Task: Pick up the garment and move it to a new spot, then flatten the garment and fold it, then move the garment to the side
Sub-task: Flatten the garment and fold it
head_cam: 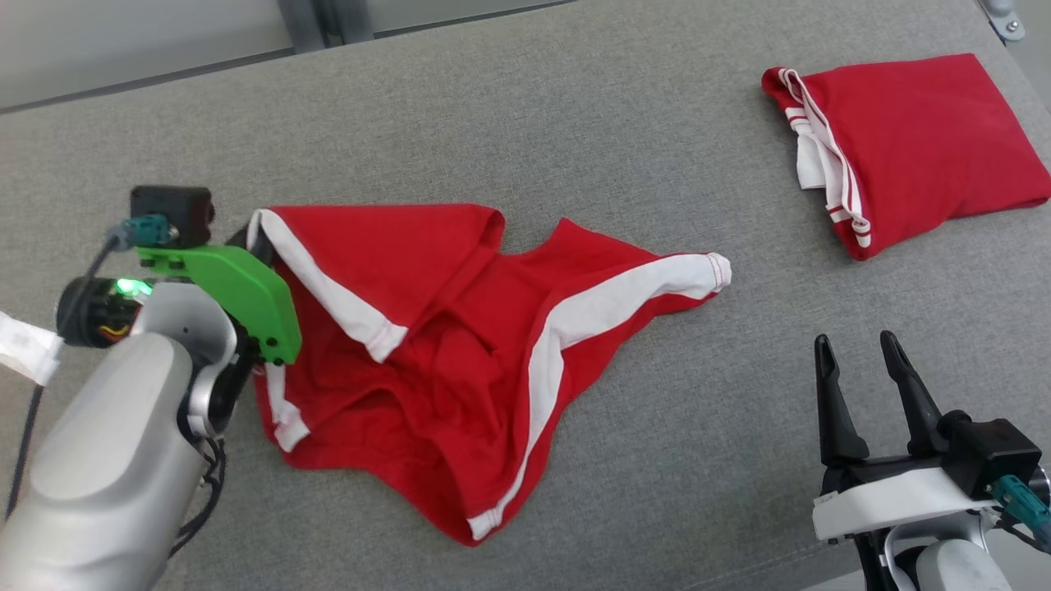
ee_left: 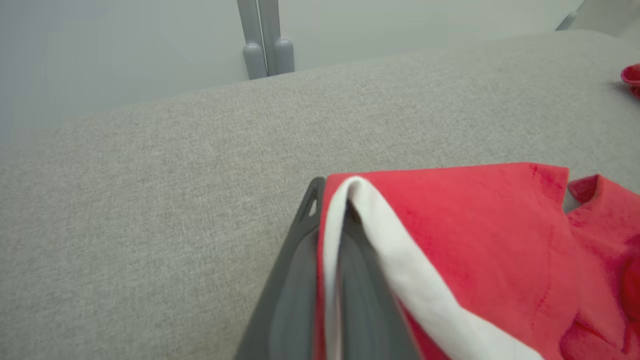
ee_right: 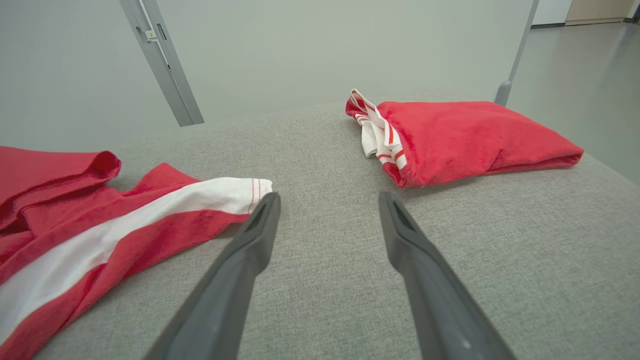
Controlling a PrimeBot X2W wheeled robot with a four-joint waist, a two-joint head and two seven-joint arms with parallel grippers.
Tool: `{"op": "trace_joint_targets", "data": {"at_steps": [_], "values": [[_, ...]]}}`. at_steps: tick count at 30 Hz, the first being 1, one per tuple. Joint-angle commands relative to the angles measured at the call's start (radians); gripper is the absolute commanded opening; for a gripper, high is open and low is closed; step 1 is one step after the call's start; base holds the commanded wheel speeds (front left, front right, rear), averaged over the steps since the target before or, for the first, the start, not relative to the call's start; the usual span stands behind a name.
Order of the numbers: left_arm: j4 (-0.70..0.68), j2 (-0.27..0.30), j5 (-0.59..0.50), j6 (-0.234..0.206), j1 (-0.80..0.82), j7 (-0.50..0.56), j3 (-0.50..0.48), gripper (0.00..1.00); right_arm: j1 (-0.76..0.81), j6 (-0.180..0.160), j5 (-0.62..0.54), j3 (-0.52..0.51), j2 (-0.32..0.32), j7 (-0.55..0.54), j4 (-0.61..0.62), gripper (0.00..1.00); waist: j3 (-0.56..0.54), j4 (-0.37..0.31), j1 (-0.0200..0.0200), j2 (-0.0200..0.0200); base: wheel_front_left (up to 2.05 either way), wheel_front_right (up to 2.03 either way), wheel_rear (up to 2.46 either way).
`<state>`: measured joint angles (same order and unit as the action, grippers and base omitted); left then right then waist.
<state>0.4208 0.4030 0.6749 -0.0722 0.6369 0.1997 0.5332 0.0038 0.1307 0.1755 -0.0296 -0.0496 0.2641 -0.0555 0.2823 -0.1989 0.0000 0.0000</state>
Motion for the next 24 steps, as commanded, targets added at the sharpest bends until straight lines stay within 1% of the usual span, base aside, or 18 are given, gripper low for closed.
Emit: {"op": "trace_joint_targets", "data": {"at_steps": [1,2,3,4,5,8,9,13,15,16,18,20,22,24], "values": [[0.039,0.009,-0.012,-0.005,0.035,-0.023,-0.008,0.13,-0.014,0.0,-0.003,-0.002,-0.002,0.0,0.0,1.0,0.01,-0.009,0.0,0.0,0.0,0.0,0.0],[0.066,0.009,-0.021,-0.005,0.057,-0.051,-0.016,0.26,-0.014,0.0,-0.004,-0.001,-0.002,0.0,-0.001,1.0,0.012,-0.011,0.0,0.0,0.0,0.0,0.0],[0.104,0.004,-0.03,-0.01,0.078,-0.082,-0.024,0.45,-0.012,0.0,-0.005,0.0,-0.002,0.0,-0.003,1.0,0.013,-0.013,0.0,0.0,0.0,0.0,0.0],[0.133,-0.002,-0.037,-0.004,0.089,-0.105,-0.024,0.85,-0.011,0.0,-0.006,0.0,-0.002,0.0,-0.005,1.0,0.013,-0.013,0.0,0.0,0.0,0.0,0.0],[0.167,-0.014,-0.041,0.0,0.103,-0.139,-0.023,1.0,-0.008,0.0,-0.007,-0.002,-0.002,0.0,-0.007,1.0,0.012,-0.01,0.0,0.0,0.0,0.0,0.0],[0.248,-0.03,-0.057,0.008,0.121,-0.21,-0.018,1.0,0.004,0.0,-0.012,-0.001,-0.002,0.0,-0.012,1.0,0.001,-0.003,0.0,0.0,0.0,0.0,0.0],[0.292,-0.045,-0.054,0.015,0.108,-0.249,-0.019,1.0,0.009,0.0,-0.015,-0.002,-0.002,0.0,-0.015,1.0,-0.014,0.004,0.0,0.0,0.0,0.0,0.0],[0.324,-0.069,-0.007,0.027,0.031,-0.299,-0.04,1.0,0.022,0.0,-0.024,-0.013,-0.002,0.0,-0.014,1.0,-0.05,0.023,0.0,0.0,0.0,0.0,0.0],[0.291,-0.087,0.025,0.023,-0.021,-0.321,-0.062,1.0,0.036,0.0,-0.028,-0.027,-0.002,0.0,-0.014,1.0,-0.07,0.036,0.0,0.0,0.0,0.0,0.0],[0.257,-0.103,0.053,0.033,-0.059,-0.323,-0.066,1.0,0.043,0.0,-0.03,-0.036,-0.002,0.0,-0.013,1.0,-0.079,0.046,0.0,0.0,0.0,0.0,0.0],[0.182,-0.138,0.11,0.035,-0.145,-0.315,-0.088,1.0,0.055,0.0,-0.033,-0.046,-0.002,0.0,-0.008,1.0,-0.095,0.064,0.0,0.0,0.0,0.0,0.0],[0.091,-0.144,0.118,0.025,-0.216,-0.301,-0.073,1.0,0.066,0.0,-0.029,-0.053,-0.002,0.0,-0.004,1.0,-0.105,0.081,0.0,0.0,0.0,0.0,0.0],[-0.014,-0.177,0.151,0.014,-0.289,-0.284,-0.062,1.0,0.074,0.0,-0.025,-0.046,-0.002,0.0,-0.003,1.0,-0.113,0.093,0.0,0.0,0.0,0.0,0.0],[-0.104,-0.19,0.16,-0.004,-0.359,-0.252,-0.032,1.0,0.075,0.0,-0.023,-0.041,-0.002,0.0,-0.002,1.0,-0.115,0.099,0.0,0.0,0.0,0.0,0.0]]}}
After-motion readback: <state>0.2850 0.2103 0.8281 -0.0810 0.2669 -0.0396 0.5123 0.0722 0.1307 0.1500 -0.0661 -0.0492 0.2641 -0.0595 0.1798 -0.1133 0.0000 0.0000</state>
